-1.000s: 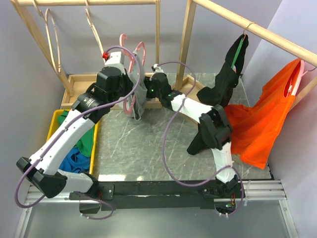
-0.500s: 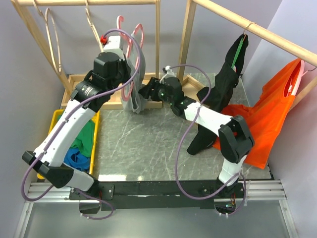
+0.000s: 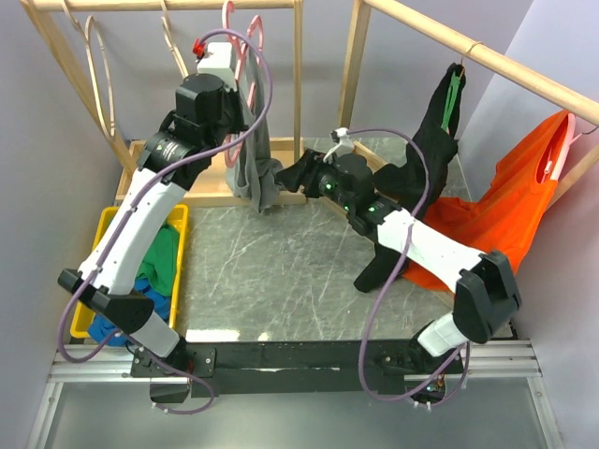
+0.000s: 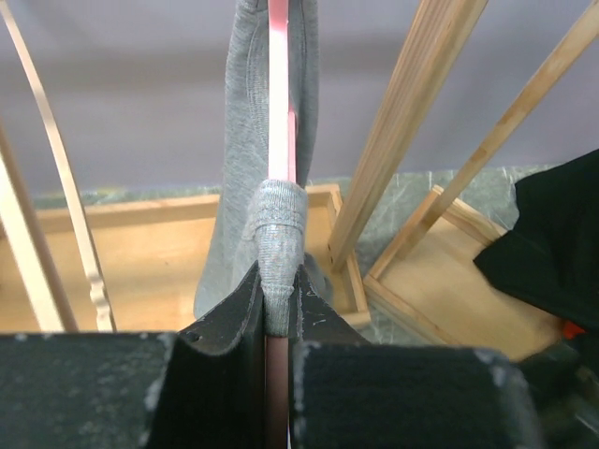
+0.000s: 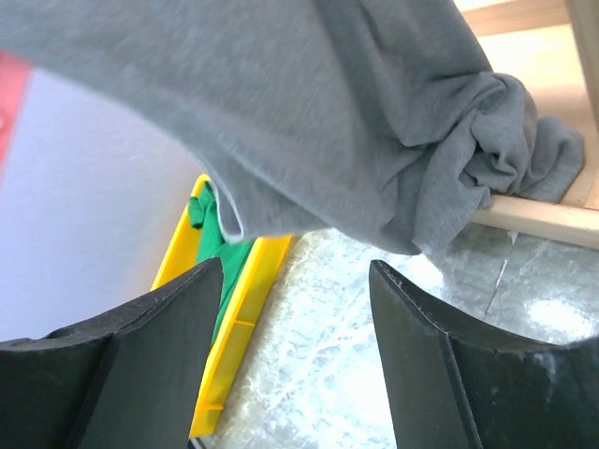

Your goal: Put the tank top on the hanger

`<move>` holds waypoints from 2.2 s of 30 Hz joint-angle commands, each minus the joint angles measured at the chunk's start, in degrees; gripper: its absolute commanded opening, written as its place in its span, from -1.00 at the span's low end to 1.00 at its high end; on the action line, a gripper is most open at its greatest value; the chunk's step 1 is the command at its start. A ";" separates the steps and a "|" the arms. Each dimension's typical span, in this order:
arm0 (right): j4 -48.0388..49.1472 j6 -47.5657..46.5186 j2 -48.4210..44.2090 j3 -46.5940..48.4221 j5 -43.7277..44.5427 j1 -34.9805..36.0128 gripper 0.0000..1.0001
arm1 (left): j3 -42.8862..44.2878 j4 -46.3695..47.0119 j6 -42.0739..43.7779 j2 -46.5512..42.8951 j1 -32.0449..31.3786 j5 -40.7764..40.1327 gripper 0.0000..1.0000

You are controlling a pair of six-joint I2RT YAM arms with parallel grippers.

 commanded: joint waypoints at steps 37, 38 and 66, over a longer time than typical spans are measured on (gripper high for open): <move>-8.56 -10.97 -21.37 -6.40 17.18 7.81 0.49 | 14.03 11.89 6.38 12.72 0.93 -3.93 -0.89; -8.73 -11.05 -21.46 -6.41 17.27 7.81 0.49 | 14.47 11.89 6.12 13.07 1.10 -3.84 -0.89; -10.58 -9.21 -21.72 -4.56 17.10 10.00 0.49 | 27.39 -6.56 -0.30 15.62 4.18 11.36 -0.95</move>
